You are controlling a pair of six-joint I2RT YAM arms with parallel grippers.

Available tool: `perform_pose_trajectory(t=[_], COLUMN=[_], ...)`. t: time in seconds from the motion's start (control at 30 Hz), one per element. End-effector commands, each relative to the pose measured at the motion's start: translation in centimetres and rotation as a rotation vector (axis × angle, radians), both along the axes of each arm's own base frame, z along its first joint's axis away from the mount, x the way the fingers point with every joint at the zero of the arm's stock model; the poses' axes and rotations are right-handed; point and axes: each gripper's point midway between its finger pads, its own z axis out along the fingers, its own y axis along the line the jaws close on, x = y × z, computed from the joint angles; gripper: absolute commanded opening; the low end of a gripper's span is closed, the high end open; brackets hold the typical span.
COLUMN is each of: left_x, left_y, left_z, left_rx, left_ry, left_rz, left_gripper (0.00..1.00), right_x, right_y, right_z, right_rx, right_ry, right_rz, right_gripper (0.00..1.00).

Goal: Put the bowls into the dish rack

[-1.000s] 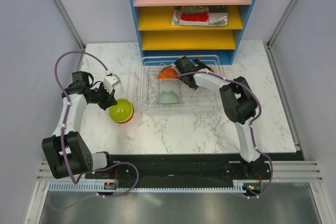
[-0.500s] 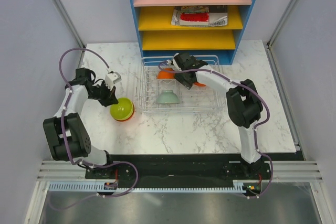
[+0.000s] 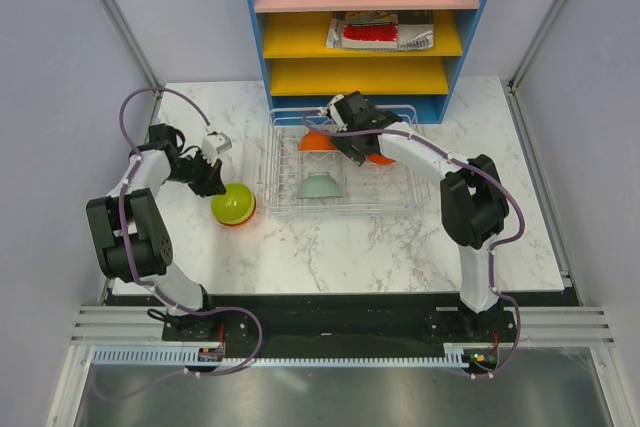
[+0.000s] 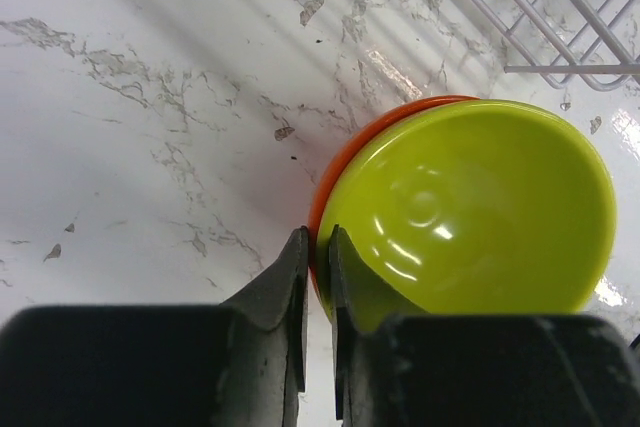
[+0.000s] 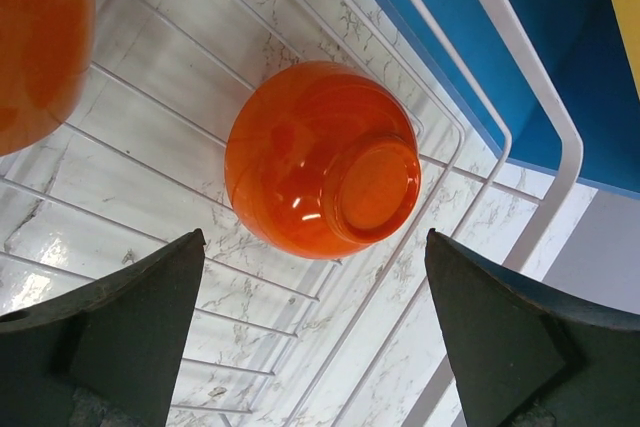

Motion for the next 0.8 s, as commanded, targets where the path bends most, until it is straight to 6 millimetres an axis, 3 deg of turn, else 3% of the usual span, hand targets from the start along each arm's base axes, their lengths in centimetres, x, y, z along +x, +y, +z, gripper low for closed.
perform_pose_trajectory(t=[0.0,0.13,0.23,0.47,0.6,0.77], left_x=[1.8,1.9,1.8,1.6,1.5,1.5], left_y=[0.1,0.3,0.5,0.5,0.7,0.7], left_z=[1.8,1.6,1.4,1.4,1.3,1.7], left_rx=[-0.014,-0.002,0.013,0.015,0.021,0.032], left_ry=[-0.066,-0.064,-0.062,-0.062,-0.058,-0.071], left_rz=[0.004,0.009,0.008,0.004,0.011,0.012], left_gripper=[0.21,0.36,0.36,0.19,0.02,0.02], right_x=[0.9,1.9,2.8,3.8,4.0,4.4], right_y=[-0.4,-1.9,-2.9,-4.8,-5.8,-6.6], right_z=[2.4,1.3,1.3,1.1,0.5,1.1], right_rx=[0.005,-0.062,-0.086,-0.134,-0.169,-0.194], right_ry=[-0.083,-0.116,-0.143,-0.180,-0.186,-0.225], right_rz=[-0.037,-0.096,-0.142,-0.201,-0.223,-0.257], right_gripper=[0.98,0.98,0.98,0.98,0.98,0.98])
